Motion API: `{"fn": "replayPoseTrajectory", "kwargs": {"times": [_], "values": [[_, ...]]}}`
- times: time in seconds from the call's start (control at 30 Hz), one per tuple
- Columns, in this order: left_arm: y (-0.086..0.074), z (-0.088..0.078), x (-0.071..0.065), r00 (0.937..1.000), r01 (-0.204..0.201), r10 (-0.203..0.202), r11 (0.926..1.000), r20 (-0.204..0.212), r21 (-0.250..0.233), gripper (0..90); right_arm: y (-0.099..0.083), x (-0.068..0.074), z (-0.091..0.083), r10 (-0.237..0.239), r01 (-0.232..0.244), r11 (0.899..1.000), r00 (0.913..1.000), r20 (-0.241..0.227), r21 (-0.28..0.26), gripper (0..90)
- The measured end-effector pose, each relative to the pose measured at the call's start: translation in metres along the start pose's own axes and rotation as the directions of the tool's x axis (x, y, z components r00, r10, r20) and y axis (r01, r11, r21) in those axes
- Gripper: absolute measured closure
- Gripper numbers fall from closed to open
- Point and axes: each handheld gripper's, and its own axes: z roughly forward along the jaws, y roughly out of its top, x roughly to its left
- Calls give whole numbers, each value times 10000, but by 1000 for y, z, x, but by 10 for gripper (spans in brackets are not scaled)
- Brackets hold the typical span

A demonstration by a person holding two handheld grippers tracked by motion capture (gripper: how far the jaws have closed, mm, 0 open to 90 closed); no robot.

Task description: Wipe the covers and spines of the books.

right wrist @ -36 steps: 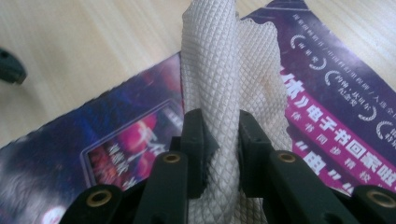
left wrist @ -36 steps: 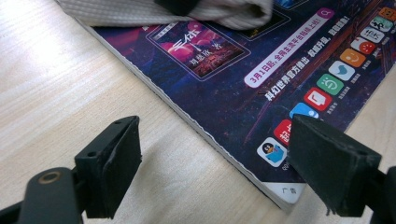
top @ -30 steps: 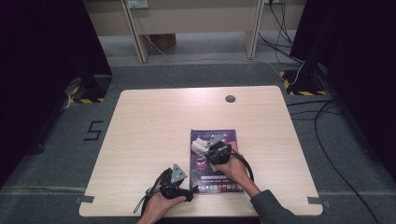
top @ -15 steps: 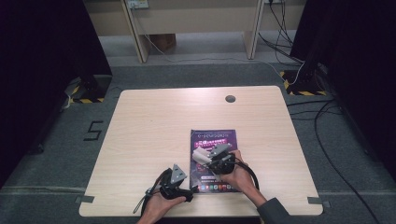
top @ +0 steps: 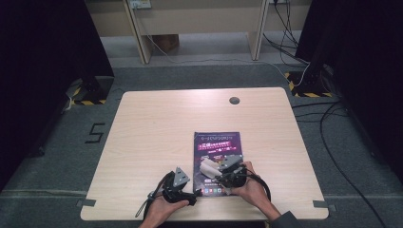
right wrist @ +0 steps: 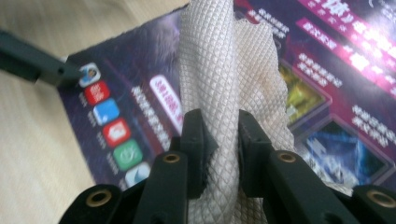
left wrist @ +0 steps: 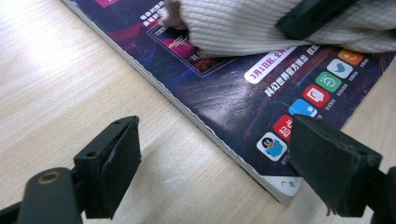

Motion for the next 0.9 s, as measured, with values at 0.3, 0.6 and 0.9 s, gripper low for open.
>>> {"fn": "replayPoseTrajectory", "kwargs": {"times": [0.3, 0.6, 0.9], "values": [[0, 0, 0, 10000, 7, -7, 10000, 15, 16, 164, -22, -1, -17, 104, -105, 9999, 9987, 495, 6, 764], [0, 0, 1, 10000, 44, -44, 10000, 46, 19, 162, -34, -23, -27, 718, -726, 9974, 9906, 1160, 27, 769], [0, 1, 2, 9999, 84, -84, 10000, 77, 19, 159, -32, -53, -49, 1452, -1301, 9876, 9695, 1976, -875, 774]]}}
